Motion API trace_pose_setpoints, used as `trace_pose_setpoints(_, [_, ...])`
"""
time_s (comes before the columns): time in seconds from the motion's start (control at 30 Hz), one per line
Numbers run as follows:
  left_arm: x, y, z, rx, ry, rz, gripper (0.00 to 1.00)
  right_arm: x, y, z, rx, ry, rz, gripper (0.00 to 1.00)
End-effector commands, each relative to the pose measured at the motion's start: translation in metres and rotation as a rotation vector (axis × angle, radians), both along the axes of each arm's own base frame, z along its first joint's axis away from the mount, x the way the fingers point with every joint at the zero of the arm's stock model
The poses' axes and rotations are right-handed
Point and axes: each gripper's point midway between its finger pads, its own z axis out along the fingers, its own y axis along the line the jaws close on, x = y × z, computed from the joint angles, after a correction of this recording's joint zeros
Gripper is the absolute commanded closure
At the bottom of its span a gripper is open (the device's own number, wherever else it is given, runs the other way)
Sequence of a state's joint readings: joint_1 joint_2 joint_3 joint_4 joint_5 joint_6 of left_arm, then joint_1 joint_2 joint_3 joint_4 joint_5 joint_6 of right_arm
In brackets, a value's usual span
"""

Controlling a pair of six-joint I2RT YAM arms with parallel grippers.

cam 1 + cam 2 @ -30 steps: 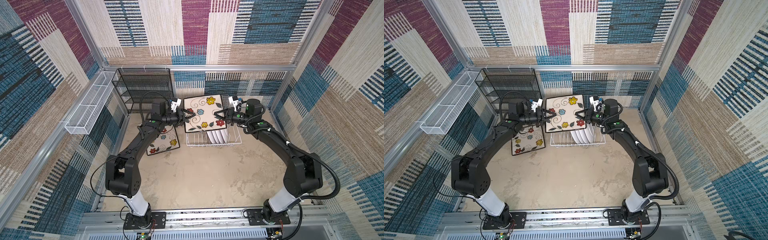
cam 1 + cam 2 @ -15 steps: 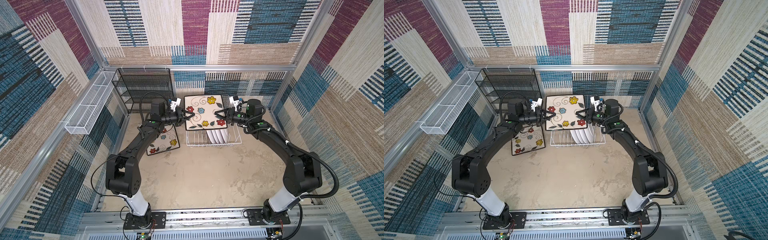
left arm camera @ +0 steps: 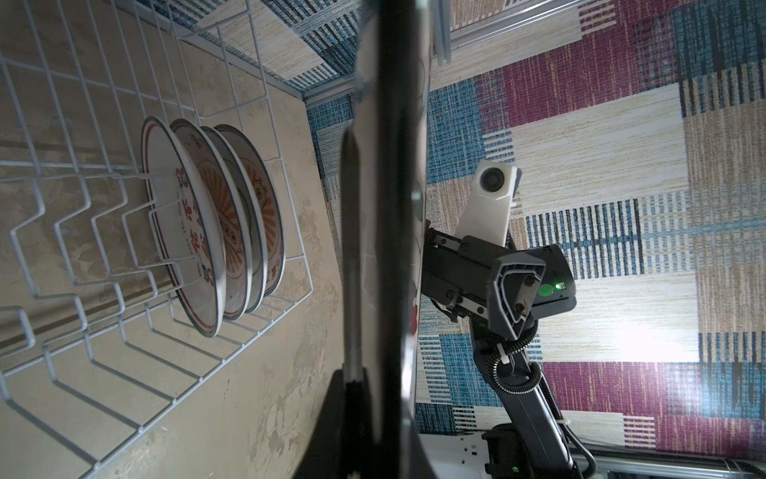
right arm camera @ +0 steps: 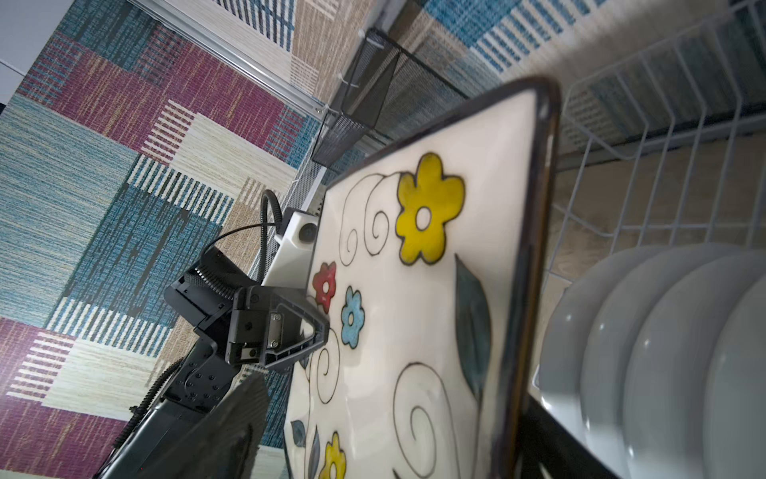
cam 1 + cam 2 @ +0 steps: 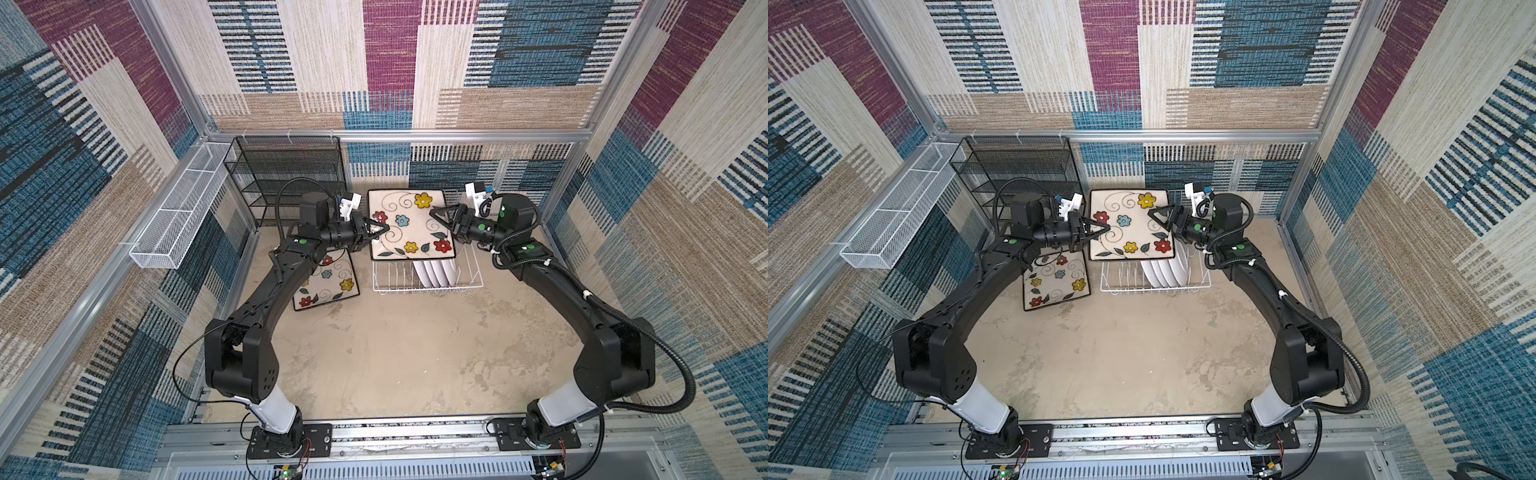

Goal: Unload the plates from the dish rack
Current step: Pick up a plate from the dish rack.

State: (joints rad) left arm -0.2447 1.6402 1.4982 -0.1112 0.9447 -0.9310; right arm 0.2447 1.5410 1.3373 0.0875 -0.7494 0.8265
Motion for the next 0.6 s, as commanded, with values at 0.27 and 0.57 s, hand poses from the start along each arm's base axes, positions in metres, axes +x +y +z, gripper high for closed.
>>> trace_pose_setpoints(0.27, [-0.021, 0.023, 0.062, 0.128, -0.241, 0.029, 1.00, -0.010, -0.043, 0.033, -0.243, -0.301, -0.251, 0.00])
trace_pose_setpoints(0.57, [-0.027, 0.059, 0.063, 0.344, -0.259, 0.121, 1.00, -0.044, -0.045, 0.046, -0.412, -0.575, -0.291, 0.00])
